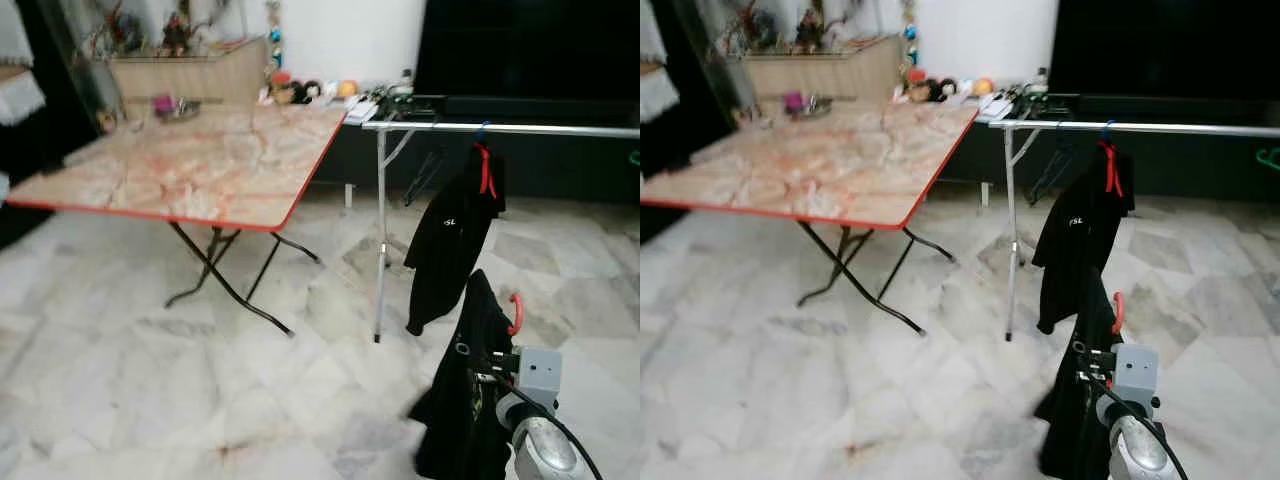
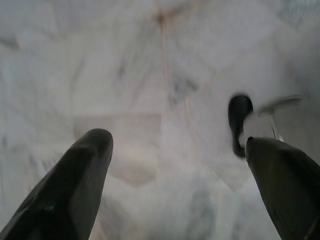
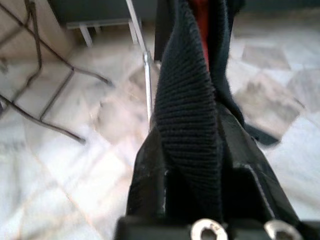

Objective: Hang hanger

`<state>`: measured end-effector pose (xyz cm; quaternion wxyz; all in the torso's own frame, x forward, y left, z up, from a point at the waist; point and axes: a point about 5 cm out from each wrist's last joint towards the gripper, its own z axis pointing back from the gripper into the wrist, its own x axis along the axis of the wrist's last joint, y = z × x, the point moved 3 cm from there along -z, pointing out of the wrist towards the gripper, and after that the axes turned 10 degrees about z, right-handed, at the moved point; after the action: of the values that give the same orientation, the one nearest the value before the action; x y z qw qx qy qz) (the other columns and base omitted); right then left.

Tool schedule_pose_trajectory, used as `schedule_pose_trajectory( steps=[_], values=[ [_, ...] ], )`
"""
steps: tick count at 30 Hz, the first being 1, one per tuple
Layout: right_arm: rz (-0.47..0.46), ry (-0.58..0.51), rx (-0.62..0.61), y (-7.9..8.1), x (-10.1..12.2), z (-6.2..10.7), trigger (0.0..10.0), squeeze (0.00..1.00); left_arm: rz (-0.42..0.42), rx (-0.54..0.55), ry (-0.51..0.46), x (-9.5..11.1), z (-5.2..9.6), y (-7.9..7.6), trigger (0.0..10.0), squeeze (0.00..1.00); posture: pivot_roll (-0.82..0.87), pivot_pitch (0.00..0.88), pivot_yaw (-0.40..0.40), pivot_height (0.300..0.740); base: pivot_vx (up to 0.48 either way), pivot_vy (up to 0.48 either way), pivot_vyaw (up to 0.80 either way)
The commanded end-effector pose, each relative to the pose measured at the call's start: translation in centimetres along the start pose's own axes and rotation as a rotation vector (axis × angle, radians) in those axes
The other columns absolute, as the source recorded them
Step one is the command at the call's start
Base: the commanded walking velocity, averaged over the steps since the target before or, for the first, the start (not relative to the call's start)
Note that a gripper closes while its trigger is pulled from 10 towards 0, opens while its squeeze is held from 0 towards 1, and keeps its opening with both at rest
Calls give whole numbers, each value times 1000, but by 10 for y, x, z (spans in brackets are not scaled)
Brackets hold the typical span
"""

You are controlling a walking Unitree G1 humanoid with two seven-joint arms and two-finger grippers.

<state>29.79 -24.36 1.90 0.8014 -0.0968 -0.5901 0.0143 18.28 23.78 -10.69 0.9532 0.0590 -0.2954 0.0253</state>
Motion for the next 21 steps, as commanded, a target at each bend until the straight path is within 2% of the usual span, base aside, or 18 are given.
schedule_pose_trajectory(
  steps=[1, 2, 3, 5, 6, 7, 8, 10, 14, 15, 17, 18, 19, 21],
  values=[
    [21, -30, 23, 2, 16, -8, 10000, 0, -45, -23, -112, 33, -3, -4, 10000, 0, 96, 0, 29, 740, 0, 0, 0],
    [25, -35, 27, 2, 18, -8, 10000, 0, -51, -40, -162, 50, -4, -7, 10000, 0, 98, 0, 29, 740, 0, 0, 0],
    [29, -40, 41, 2, 21, -9, 10000, 0, -53, -97, -291, 92, -3, -14, 10000, 0, 97, 0, 31, 740, 0, 0, 0],
    [51, -30, 58, 2, 22, -10, 10000, 0, -53, -136, -364, 112, 1, -17, 10000, 0, 94, 0, 30, 740, 0, 0, 0],
    [92, -15, 83, 2, 23, -11, 10000, 0, -68, -154, -410, 123, 3, -18, 10000, 0, 92, 0, 34, 740, 0, 0, 0],
    [101, -11, 89, 2, 23, -11, 10000, 0, -72, -157, -419, 125, 4, -18, 10000, 0, 90, 0, 33, 740, 0, 0, 0],
    [143, 6, 135, 3, 23, -11, 10000, 0, -139, -157, -456, 137, 7, -17, 10000, 0, 88, 0, 31, 740, 0, 0, 0],
    [193, 18, 219, 4, 25, -10, 10000, 0, -204, -163, -500, 153, 10, -18, 10000, 0, 85, 0, 32, 740, 0, 0, 0],
    [276, 15, 344, 6, 31, -10, 10000, 0, -281, -223, -525, 168, 14, -30, 10000, 0, 78, 0, 33, 740, 0, 0, 0],
    [276, 15, 344, 6, 31, -10, 10000, 0, -281, -223, -525, 168, 14, -30, 10000, 0, 78, 0, 33, 740, 0, 0, 0],
    [405, 7, 519, 9, 41, -7, 10000, 0, -457, -344, -528, 176, 20, -47, 10000, 0, 67, 0, 31, 740, 0, 0, 0],
    [405, 7, 519, 9, 41, -7, 10000, 0, -457, -344, -528, 176, 20, -47, 10000, 0, 67, 0, 31, 740, 0, 0, 0],
    [519, 5, 687, 10, 50, -1, 10000, 0, -606, -448, -505, 176, 25, -59, 10000, 0, 65, 0, 28, 740, 0, 0, 0],
    [576, 5, 761, 10, 52, 3, 10000, 0, -666, -484, -489, 175, 26, -62, 10000, 0, 64, 0, 29, 740, 0, 0, 0]
  ],
)
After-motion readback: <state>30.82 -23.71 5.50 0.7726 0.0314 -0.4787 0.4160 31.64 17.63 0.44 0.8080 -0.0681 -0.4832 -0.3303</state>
